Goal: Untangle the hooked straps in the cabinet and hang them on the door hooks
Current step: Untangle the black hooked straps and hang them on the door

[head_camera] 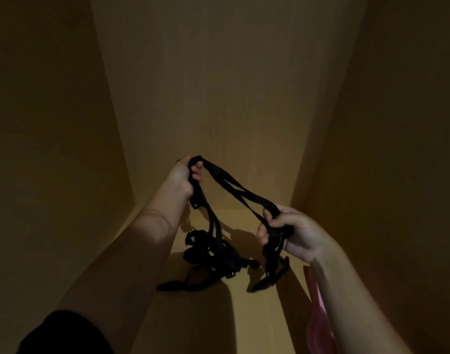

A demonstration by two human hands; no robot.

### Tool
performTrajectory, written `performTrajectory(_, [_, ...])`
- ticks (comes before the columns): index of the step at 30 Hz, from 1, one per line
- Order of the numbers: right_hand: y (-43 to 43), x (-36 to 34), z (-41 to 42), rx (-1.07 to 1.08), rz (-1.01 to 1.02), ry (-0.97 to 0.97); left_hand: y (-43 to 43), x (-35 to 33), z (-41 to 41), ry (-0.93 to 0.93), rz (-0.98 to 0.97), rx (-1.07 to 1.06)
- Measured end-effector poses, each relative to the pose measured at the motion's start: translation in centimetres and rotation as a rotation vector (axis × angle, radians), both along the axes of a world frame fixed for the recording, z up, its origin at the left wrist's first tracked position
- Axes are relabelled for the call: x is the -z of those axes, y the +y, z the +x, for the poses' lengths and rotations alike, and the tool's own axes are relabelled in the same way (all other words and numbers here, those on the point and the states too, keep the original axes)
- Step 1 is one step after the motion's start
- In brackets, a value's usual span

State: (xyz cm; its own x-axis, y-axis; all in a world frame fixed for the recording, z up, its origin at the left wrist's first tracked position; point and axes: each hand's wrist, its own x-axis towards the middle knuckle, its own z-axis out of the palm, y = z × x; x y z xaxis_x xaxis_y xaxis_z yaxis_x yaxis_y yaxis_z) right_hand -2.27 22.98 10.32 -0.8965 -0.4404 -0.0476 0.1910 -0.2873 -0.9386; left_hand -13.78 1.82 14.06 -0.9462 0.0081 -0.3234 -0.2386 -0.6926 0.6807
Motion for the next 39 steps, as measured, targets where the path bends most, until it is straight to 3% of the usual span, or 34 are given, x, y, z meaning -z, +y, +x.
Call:
performTrajectory(6, [-1.3, 0.8, -0.2, 0.12, -0.23, -0.076, 0.3, 2.1, 0.7, -0.013, -0.091, 0.025])
performTrajectory(13, [-3.6, -0.7, -0.5, 0.175, -0.198, -0.095, 2.0, 5.1, 4.4, -0.079, -0.005, 0.419])
performTrajectory(20, [-4.3, -0.9, -0.5, 0.111, -0.149, -0.206, 2.7, 4.4, 7.9, 0.045, -0.356, 0.761])
performTrajectory(27, [-5.5, -1.3, 0.5, 0.058, 0.212, -0.259, 2.7, 3.8, 7.8, 0.06, -0.526, 0.712])
performTrajectory(32, [-5.8, -1.3, 0.9, 0.169, 0.432, -0.109, 3.6, 2.9, 7.3, -0.031, -0.629, 0.649])
performTrajectory(36, [-6.3, -0.6, 1.2, 0.338, 0.71, 0.07, 4.3, 3.1, 7.4, 0.084, -0.857, 0.573])
performTrajectory(39, [-6.5, -0.1, 1.4, 0.421, 0.702, 0.112, 4.8, 3.3, 7.9, 0.133, -0.925, 0.576])
